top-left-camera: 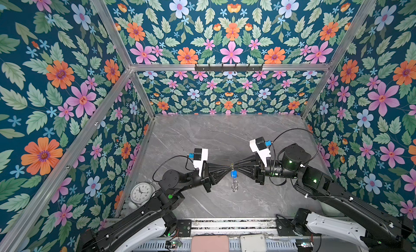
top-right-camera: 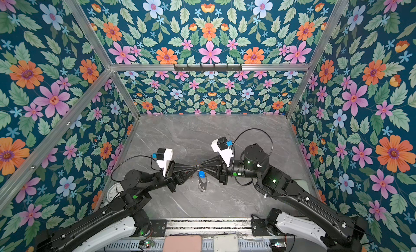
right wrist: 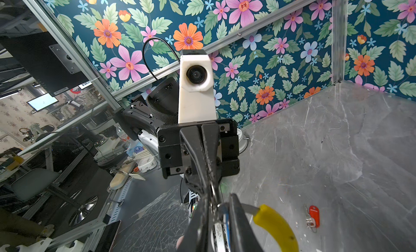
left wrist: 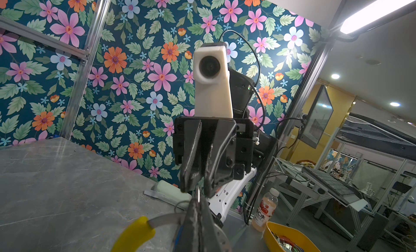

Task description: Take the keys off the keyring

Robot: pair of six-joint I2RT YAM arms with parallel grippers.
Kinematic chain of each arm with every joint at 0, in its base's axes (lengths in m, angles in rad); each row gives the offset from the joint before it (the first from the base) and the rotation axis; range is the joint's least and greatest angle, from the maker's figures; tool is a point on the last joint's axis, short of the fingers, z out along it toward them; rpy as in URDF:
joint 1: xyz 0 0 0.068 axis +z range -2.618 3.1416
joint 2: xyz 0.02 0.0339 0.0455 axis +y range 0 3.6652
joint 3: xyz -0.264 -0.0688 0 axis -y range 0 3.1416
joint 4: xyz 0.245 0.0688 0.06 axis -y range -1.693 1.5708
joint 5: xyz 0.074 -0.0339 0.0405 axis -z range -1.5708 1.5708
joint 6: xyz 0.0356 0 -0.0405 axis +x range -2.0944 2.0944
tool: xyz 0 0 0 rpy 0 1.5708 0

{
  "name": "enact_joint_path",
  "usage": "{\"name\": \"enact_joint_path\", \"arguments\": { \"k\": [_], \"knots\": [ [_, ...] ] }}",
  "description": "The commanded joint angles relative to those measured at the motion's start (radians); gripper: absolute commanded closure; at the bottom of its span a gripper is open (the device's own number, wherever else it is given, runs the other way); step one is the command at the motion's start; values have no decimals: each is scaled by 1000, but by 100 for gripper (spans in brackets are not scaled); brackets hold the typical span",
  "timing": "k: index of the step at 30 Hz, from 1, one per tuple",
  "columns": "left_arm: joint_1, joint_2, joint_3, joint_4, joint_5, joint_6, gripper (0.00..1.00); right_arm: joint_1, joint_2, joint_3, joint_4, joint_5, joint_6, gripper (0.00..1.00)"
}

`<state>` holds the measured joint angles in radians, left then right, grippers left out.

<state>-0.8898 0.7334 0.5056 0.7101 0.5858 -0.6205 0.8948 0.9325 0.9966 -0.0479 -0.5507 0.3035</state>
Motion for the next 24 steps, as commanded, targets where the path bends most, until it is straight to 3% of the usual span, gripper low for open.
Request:
{"name": "enact_joint_path", "arguments": {
  "k": [1, 7, 15, 22, 24],
  "knots": [
    [1, -6, -1, 44, -9, 7, 100, 0, 4, -1, 40, -20, 5, 86],
    [2, -3, -1, 43, -11, 9, 100, 1, 14, 1, 39, -36, 6, 88],
    [1, 1, -2, 42, -9, 8, 100, 1, 11, 2, 35, -38, 1, 100],
    [1, 3, 4, 26, -8, 5, 100, 0, 6, 11, 10, -41, -11, 100],
    [2, 2, 7, 2, -7, 5, 92, 1, -1, 13, -5, -34, -16, 100]
  ]
}}
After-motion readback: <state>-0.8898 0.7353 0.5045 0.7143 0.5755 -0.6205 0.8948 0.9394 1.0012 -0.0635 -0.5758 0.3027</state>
